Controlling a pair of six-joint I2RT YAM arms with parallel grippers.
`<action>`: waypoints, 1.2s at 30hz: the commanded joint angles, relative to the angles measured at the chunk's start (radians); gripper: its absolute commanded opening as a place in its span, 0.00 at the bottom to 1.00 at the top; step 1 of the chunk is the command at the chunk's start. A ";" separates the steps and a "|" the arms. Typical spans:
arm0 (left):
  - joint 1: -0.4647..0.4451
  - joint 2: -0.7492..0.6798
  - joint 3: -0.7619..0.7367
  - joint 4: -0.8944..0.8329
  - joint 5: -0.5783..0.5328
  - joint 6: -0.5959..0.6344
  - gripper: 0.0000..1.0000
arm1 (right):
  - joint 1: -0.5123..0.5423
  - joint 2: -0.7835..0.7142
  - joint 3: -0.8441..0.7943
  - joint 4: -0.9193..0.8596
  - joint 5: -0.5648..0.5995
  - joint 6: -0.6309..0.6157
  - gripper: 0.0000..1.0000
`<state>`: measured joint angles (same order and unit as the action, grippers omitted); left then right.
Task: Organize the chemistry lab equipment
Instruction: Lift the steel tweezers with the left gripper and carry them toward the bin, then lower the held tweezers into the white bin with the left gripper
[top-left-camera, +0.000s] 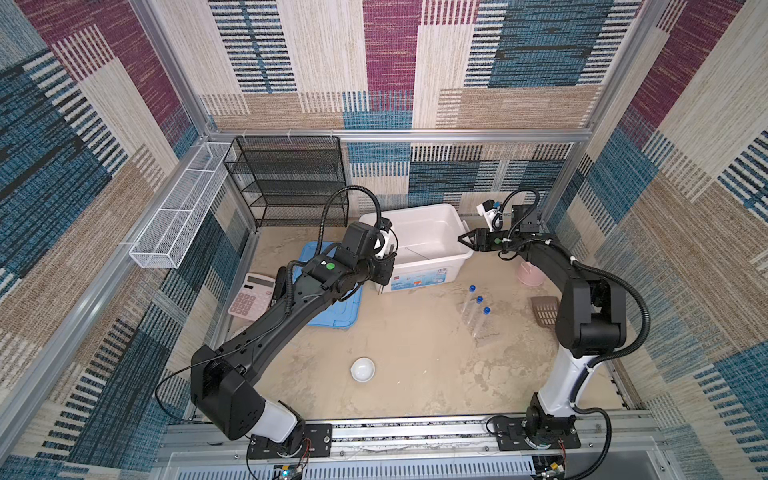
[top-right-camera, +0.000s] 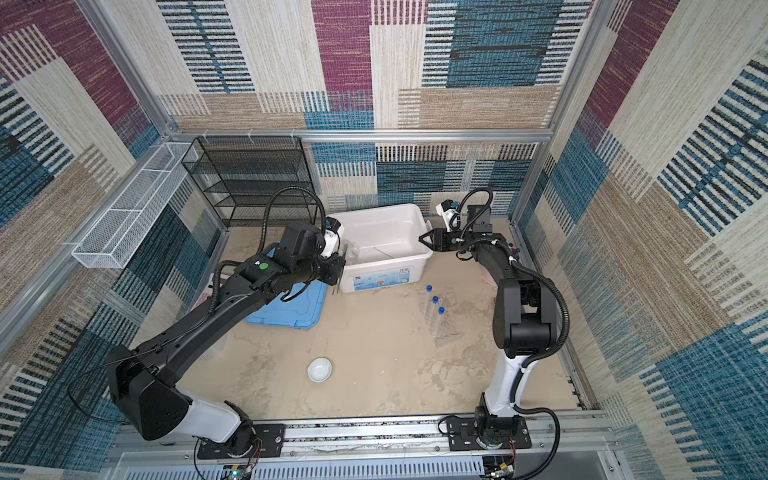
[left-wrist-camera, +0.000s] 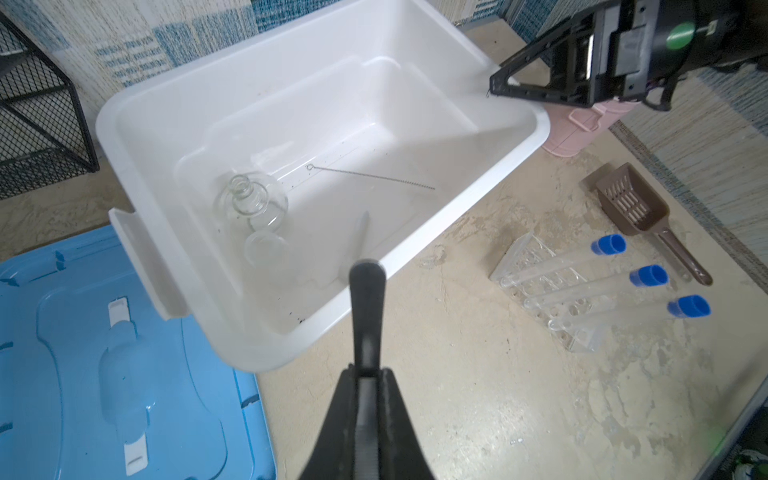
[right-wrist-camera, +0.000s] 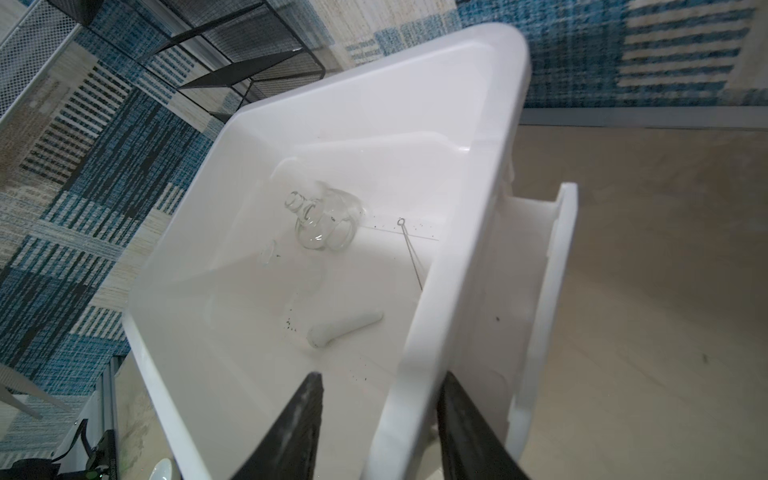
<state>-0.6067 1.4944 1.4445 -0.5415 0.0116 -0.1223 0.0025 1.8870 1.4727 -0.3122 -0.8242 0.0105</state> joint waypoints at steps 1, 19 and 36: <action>0.006 0.018 0.034 0.032 0.028 0.034 0.08 | 0.014 -0.003 -0.006 0.013 -0.046 0.011 0.47; 0.095 0.268 0.291 0.086 0.148 0.018 0.09 | 0.022 -0.038 -0.054 0.007 0.030 0.020 0.46; 0.157 0.729 0.705 0.149 0.442 -0.245 0.08 | 0.021 -0.067 -0.066 -0.027 0.088 -0.012 0.44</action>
<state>-0.4515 2.1899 2.1170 -0.4374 0.3668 -0.2855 0.0231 1.8286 1.4071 -0.3344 -0.7574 0.0059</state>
